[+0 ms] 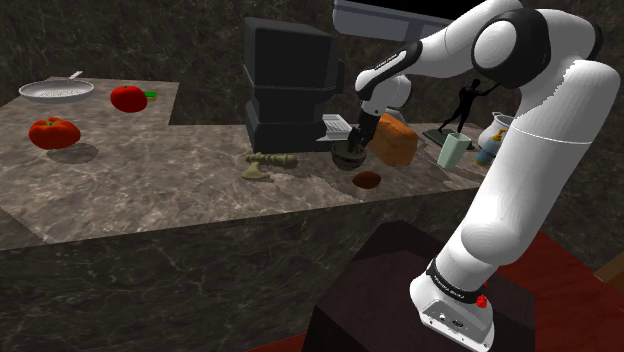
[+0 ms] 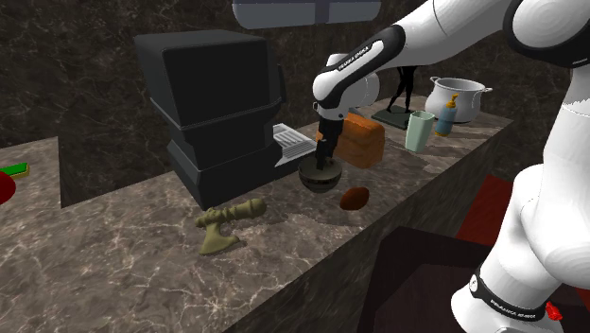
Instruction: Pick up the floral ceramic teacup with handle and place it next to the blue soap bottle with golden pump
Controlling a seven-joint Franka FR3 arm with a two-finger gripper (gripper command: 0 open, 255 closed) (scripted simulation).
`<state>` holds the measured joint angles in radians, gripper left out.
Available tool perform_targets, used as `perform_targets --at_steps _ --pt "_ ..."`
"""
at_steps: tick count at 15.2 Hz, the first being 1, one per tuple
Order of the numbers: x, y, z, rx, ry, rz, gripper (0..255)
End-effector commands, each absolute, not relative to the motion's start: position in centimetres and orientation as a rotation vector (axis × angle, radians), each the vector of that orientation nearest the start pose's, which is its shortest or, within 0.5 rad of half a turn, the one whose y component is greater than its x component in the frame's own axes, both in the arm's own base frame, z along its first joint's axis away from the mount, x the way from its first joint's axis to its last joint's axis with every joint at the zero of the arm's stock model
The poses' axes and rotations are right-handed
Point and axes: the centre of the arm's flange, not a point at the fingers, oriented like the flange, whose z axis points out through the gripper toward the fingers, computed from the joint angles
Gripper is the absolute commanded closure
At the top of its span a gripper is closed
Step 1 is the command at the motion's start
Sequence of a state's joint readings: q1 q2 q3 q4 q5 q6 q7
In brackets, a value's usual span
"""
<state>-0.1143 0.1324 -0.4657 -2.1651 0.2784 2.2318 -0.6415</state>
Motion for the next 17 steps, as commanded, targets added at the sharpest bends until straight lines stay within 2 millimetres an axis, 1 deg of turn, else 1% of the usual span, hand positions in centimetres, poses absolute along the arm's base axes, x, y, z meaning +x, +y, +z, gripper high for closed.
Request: perform_targets --at_steps 1,10,17 --pt "46.3 -29.1 33.7 -2.982 0.169 -0.077 255" --pt "46.3 -29.1 33.7 -2.982 0.169 -0.077 255" --pt "46.3 -29.1 37.4 -2.982 0.169 -0.077 255"
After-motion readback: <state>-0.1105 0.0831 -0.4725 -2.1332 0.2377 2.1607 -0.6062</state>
